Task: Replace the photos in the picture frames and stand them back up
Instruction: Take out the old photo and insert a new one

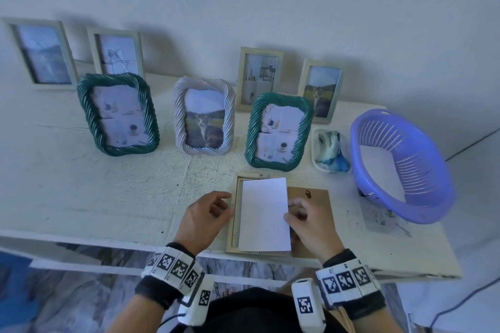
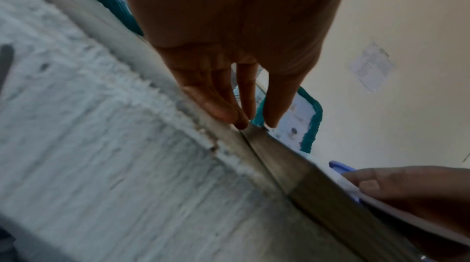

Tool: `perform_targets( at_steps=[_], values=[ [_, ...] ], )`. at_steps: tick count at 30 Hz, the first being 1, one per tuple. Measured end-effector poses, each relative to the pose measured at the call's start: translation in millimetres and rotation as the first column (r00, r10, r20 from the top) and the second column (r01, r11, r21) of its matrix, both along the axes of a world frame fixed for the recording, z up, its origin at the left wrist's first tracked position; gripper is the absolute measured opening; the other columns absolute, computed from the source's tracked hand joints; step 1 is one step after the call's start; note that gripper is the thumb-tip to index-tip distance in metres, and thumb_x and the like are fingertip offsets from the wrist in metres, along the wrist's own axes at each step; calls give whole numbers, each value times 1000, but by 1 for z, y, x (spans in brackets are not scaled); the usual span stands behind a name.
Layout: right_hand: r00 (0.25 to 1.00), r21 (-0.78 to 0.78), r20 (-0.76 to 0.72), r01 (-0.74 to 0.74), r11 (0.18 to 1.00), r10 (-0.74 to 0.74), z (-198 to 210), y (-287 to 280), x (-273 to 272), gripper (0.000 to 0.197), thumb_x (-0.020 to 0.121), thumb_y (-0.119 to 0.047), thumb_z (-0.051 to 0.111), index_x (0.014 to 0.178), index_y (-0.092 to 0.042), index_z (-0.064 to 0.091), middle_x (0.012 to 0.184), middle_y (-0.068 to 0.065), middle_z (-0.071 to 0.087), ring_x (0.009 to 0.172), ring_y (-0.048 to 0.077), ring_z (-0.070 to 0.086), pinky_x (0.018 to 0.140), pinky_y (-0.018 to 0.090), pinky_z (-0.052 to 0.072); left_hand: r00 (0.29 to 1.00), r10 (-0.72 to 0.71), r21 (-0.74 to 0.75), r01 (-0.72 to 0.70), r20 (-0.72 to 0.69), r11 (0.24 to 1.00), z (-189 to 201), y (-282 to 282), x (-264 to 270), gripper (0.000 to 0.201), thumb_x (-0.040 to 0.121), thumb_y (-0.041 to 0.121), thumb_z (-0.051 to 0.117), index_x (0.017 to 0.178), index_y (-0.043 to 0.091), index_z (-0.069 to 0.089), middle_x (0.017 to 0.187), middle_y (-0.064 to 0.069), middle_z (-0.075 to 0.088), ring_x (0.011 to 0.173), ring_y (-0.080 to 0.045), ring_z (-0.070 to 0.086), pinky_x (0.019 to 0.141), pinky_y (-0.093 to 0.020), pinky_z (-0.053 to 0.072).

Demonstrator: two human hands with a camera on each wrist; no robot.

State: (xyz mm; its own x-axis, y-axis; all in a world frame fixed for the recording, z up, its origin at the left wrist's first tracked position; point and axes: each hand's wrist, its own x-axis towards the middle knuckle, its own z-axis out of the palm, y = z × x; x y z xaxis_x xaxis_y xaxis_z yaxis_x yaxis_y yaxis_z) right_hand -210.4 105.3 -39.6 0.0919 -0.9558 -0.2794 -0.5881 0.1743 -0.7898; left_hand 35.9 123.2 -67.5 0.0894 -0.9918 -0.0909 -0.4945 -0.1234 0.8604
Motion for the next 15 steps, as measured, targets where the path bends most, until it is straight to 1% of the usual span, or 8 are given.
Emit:
perform_targets(
  at_steps=[2, 5, 7, 9, 10, 12, 14, 15],
  values=[
    [997, -26, -75, -13, 1000, 11, -2, 1, 3, 16, 91, -21, 61, 106, -25, 59, 85, -12, 70, 69, 4, 68, 67, 32, 58, 1000, -22, 14, 22, 13, 1000, -4, 2, 2, 24, 84, 27, 73, 107, 33, 67, 85, 14, 69, 79, -3, 64, 76, -22, 53],
    [985, -92, -173, -34, 995, 18, -2, 1, 10, 15, 92, -29, 59, 106, -32, 56, 81, -10, 69, 66, 7, 66, 67, 40, 57, 1000, -31, 3, 31, 5, 1000, -7, 3, 4, 25, 84, 29, 73, 106, 38, 66, 84, 17, 70, 80, -1, 64, 76, -20, 53],
    [972, -115, -234, -47, 992, 19, -1, 1, 15, 17, 92, -32, 57, 109, -31, 57, 77, -7, 67, 63, 11, 64, 62, 42, 57, 999, -37, -11, 37, -2, 999, -8, 3, 5, 24, 84, 29, 74, 105, 37, 66, 84, 17, 70, 81, 0, 65, 75, -18, 53],
    [953, -130, -303, -69, 989, 27, 4, 1, 21, 19, 93, -32, 56, 112, -28, 57, 73, -7, 63, 60, 11, 61, 58, 36, 55, 999, -41, -20, 40, -4, 999, -9, 3, 6, 24, 84, 29, 75, 105, 36, 66, 84, 16, 70, 81, -1, 65, 75, -15, 52],
    [938, -131, -344, -86, 988, 36, 7, 1, 23, 19, 94, -32, 55, 112, -27, 58, 72, -8, 61, 59, 10, 59, 55, 30, 52, 999, -42, -23, 42, -6, 999, -9, 2, 6, 24, 83, 29, 75, 105, 36, 66, 84, 16, 70, 81, -1, 65, 74, -14, 52],
    [901, -118, -429, -128, 985, 65, 12, 0, 28, 19, 96, -33, 53, 112, -24, 58, 74, -9, 61, 56, 6, 52, 48, 19, 39, 999, -47, -28, 47, -8, 999, -10, 2, 6, 24, 84, 28, 74, 105, 36, 66, 84, 16, 70, 81, -1, 65, 74, -13, 51],
    [844, -98, -531, -150, 984, 76, 14, -1, 33, 22, 97, -36, 49, 112, -22, 57, 76, -7, 63, 54, 3, 48, 45, 17, 34, 999, -51, -29, 51, -9, 998, -11, 1, 6, 24, 84, 28, 74, 105, 37, 66, 85, 16, 70, 81, -1, 65, 73, -12, 50],
    [809, -97, -583, -161, 982, 75, 14, -1, 35, 25, 96, -39, 47, 113, -22, 56, 75, -7, 64, 54, 4, 50, 46, 19, 38, 999, -50, -31, 50, -9, 998, -12, 1, 6, 24, 84, 28, 74, 105, 37, 66, 85, 16, 70, 81, -1, 65, 73, -12, 50]
  ],
)
